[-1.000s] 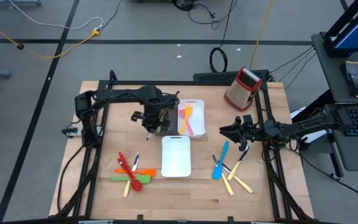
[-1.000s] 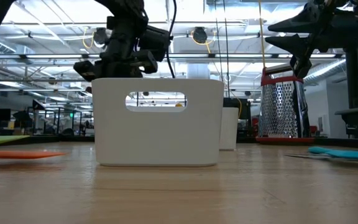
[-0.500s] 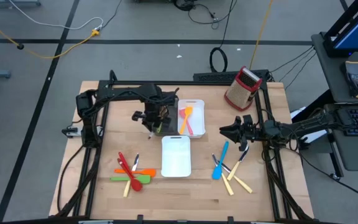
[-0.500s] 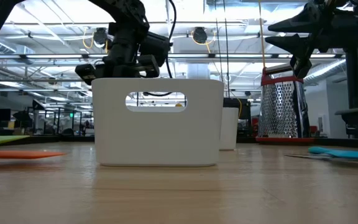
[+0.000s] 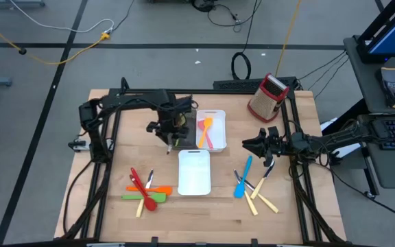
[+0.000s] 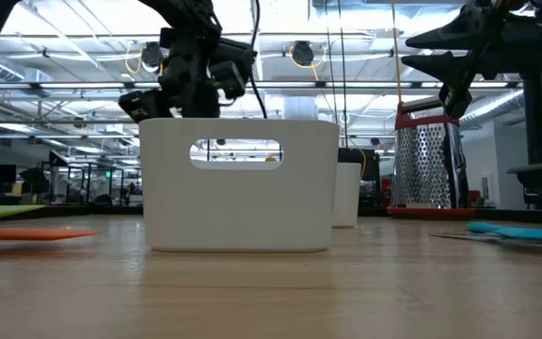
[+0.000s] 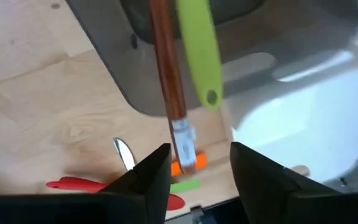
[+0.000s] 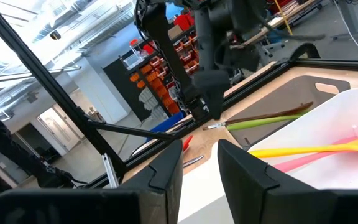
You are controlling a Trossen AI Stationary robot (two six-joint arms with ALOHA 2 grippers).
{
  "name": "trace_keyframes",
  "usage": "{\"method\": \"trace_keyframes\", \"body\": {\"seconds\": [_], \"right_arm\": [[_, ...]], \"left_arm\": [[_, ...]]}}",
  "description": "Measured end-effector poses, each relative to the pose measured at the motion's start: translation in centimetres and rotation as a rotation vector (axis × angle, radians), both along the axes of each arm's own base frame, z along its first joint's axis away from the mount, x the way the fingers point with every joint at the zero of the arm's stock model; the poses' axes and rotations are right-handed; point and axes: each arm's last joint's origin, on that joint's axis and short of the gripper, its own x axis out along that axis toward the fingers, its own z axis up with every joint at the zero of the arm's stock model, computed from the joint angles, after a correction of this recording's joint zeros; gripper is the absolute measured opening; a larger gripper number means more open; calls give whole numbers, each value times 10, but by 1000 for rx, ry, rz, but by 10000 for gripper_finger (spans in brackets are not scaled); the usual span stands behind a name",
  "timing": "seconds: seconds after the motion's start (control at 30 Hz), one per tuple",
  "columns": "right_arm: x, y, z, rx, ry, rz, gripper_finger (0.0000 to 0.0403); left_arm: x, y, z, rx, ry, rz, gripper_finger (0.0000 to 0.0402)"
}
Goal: Pick & Place Kitchen Items
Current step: Put the red serving spoon into the black bin
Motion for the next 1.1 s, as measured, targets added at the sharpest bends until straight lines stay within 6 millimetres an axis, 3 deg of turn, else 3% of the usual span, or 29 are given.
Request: {"method": "trace_keyframes", "body": {"seconds": [0.23,0.43,0.6,0.8,1.1], "right_arm": [[0,0,0,0,0,0,93],[0,0,0,0,0,0,93],[0,0,0,0,0,0,93],[0,0,0,0,0,0,93],[0,0,0,0,0,0,93]], "left_arm": [[-24,-7,46,67,-126,24,163],[-48,-52,89,209,-250,-83,135],[-69,-94,114,377,-329,-196,120],[-86,-139,125,505,-402,-350,118],[-91,-197,114,622,-440,-654,117]]}}
